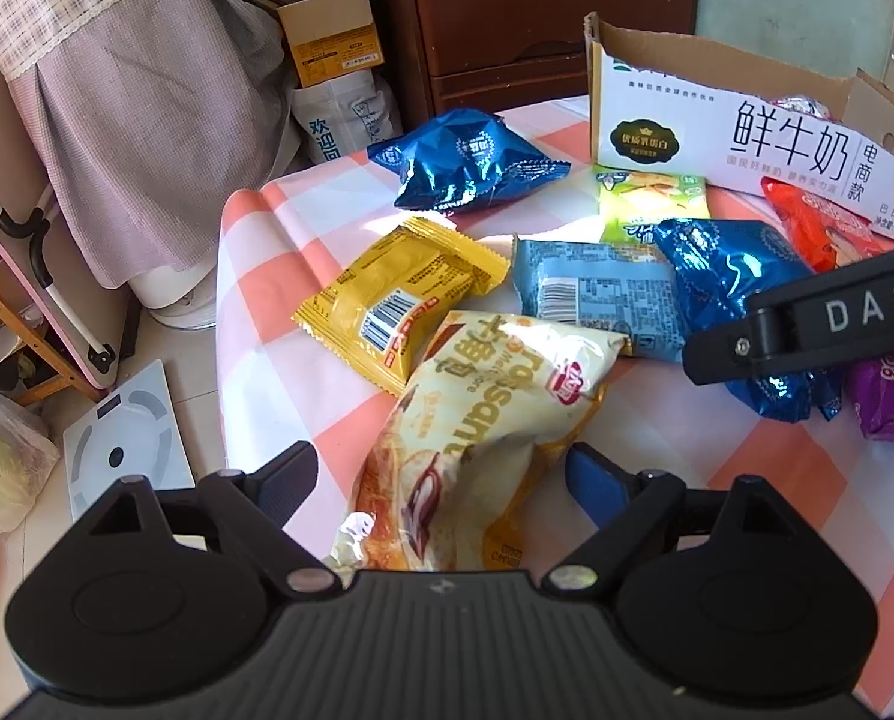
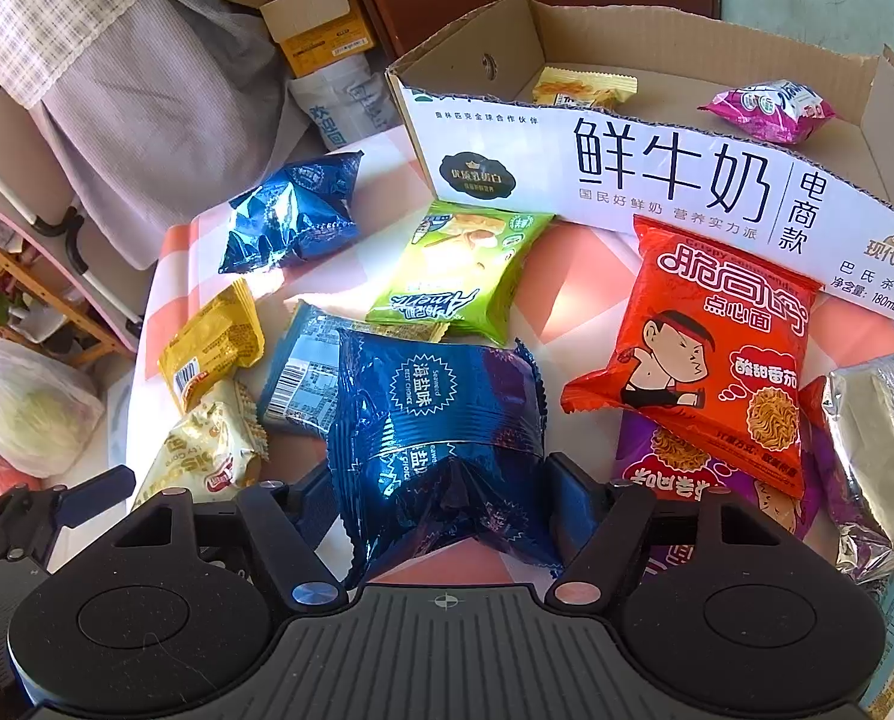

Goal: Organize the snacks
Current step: 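Grasp the cream croissant bag with the left tool while the right tool grasps the dark blue bag, then lift both held bags and carry them over the white cardboard box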

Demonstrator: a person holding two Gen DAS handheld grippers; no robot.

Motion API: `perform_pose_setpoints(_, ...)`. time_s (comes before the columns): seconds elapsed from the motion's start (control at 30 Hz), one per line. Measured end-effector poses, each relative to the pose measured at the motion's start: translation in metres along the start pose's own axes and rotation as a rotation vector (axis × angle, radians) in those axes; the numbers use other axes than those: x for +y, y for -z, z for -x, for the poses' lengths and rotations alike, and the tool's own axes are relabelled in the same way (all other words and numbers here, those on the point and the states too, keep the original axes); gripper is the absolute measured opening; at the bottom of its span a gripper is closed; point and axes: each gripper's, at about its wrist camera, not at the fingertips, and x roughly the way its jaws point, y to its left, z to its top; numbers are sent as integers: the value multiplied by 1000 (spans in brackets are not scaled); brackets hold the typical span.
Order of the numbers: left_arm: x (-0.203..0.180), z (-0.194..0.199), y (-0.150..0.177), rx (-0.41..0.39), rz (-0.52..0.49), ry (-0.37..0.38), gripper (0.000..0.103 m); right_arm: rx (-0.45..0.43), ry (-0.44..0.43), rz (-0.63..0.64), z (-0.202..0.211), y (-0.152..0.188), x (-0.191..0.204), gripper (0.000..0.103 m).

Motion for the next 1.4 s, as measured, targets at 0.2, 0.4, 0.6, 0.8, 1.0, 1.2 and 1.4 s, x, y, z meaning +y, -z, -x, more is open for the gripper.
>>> perform_pose_setpoints(0.2,7,-4,1,-11,54,33,88,0,-13,-11,3,0,-5,66)
perform_pose_setpoints(0.4,10,-2,1,0,96,84,74,-4,-20,-14,6,-1,-7,64)
perform_pose_setpoints(0.6,4,0,2,-11,68,50,76,-2,-18,-19,7,0,-7,67)
perform_pose_setpoints(0.8,0,1,1,-17,50,47,73,-1,-15,-11,5,0,-6,67)
perform_pose_setpoints(1.0,-1,5,0,-22,62,66,58,-9,-16,16,7,2,-4,62)
perform_pose_setpoints(1.2,3,15,-3,-41,101,73,55,-41,-36,48,20,2,-3,57)
perform_pose_setpoints(1.4,3,32,-10,-83,118,77,54,-94,-73,64,43,-1,-5,57)
